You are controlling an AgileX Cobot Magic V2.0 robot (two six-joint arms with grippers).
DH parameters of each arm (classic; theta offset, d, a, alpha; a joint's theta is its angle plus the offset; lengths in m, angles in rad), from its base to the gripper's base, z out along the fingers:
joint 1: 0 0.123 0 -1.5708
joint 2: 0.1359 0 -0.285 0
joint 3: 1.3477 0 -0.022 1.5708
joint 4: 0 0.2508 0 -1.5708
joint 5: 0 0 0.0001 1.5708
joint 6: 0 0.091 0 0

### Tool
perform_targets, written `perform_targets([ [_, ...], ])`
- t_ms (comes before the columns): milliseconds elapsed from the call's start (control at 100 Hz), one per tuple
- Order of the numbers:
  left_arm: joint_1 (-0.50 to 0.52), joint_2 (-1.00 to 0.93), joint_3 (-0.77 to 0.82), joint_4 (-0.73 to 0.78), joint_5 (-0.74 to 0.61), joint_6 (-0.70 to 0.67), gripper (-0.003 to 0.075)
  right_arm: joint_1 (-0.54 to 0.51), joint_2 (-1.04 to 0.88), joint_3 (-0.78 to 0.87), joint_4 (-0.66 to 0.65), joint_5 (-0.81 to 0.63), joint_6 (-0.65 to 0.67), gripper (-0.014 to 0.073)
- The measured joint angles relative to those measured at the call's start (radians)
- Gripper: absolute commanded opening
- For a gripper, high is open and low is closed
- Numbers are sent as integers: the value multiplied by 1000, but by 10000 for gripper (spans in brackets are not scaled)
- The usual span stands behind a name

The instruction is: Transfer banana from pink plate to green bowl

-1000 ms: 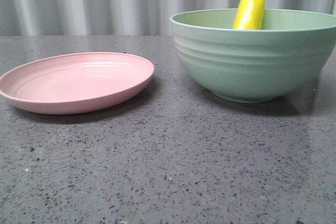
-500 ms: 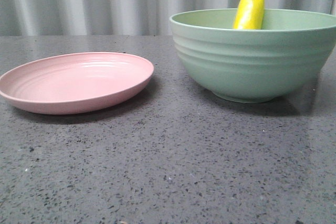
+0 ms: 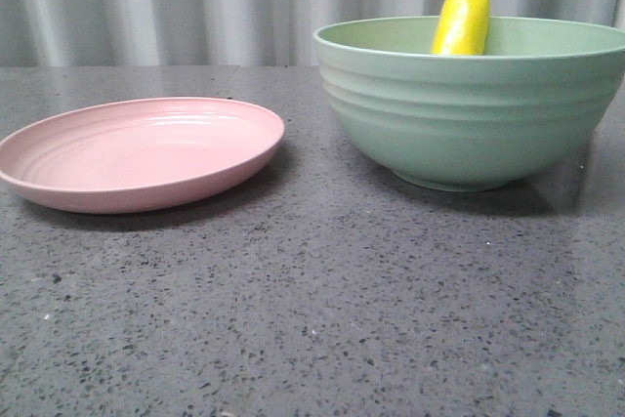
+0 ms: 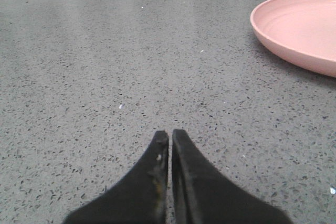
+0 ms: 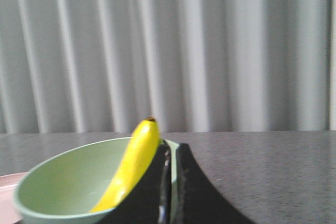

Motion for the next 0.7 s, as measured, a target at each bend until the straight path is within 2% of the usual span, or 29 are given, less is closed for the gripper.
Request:
perform_targets([
  [140, 0, 0, 0, 0, 0, 0, -20, -109, 0, 107, 0, -182, 3, -64],
  [250, 0, 0, 0, 0, 0, 0, -20, -189, -5, 113, 0, -194, 10, -64],
  [320, 0, 0, 0, 0, 0, 0, -20, -229, -25, 113, 0, -120, 10, -64],
  [540, 0, 0, 0, 0, 0, 0, -20, -273, -57, 113, 0, 291, 11, -64],
  [700, 0, 0, 0, 0, 0, 0, -20, -273, -58, 113, 0, 451, 11, -64],
])
